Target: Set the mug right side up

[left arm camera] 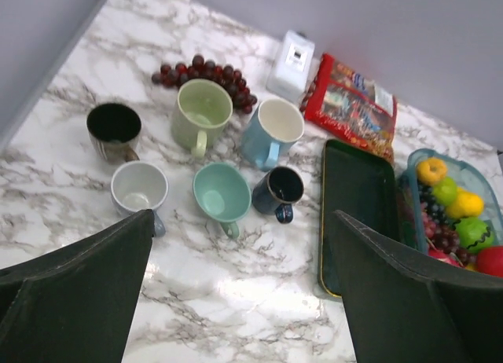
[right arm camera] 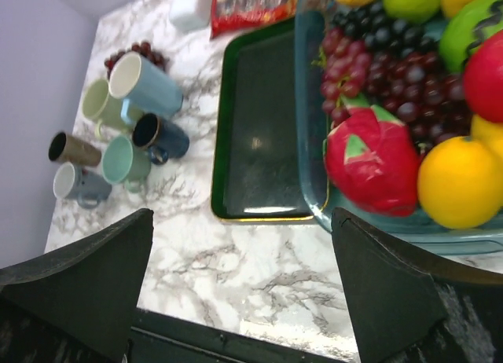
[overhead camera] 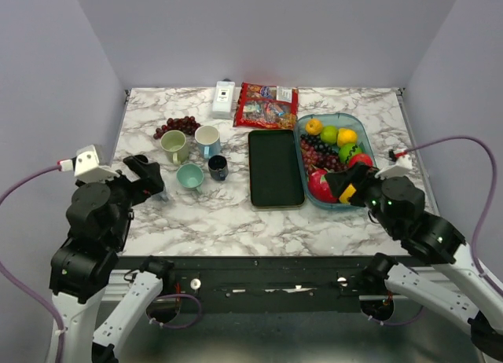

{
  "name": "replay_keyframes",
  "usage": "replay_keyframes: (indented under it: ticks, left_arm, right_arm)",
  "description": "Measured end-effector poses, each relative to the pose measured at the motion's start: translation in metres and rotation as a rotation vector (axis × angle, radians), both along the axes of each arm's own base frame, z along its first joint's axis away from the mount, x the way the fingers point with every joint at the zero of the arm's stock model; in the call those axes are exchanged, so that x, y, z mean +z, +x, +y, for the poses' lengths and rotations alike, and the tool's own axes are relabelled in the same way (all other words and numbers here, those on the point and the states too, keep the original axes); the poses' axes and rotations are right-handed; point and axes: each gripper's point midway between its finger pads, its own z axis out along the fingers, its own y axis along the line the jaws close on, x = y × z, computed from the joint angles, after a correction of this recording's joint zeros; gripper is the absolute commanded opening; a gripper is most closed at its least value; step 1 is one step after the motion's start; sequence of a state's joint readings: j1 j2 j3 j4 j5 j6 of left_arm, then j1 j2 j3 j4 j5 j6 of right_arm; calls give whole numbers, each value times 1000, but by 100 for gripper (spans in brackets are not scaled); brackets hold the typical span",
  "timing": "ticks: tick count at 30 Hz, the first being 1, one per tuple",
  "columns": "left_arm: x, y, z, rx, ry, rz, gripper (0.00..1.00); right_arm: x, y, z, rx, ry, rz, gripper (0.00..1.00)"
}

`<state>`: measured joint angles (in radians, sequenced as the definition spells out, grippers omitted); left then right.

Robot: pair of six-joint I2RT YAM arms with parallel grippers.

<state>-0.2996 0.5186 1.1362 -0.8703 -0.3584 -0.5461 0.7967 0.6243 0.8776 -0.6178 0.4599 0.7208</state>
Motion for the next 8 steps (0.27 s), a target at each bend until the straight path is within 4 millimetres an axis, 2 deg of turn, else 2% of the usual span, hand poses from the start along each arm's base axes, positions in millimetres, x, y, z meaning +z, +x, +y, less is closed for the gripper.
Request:
replay_keyframes:
  ticks: [2,4,8]
  left_arm:
    - [24,-9,4,-7,21,-49,99]
    - [36,-14,7,-12,37,-74,99]
    - [37,-17,9,-19,71,-70,99]
  right_arm:
    - [11,-5,-16,-40,16,-40,100]
    - [21,-10,-28,-70,34,-76,100]
    - [29,-12,-39,-99,33,-99,100]
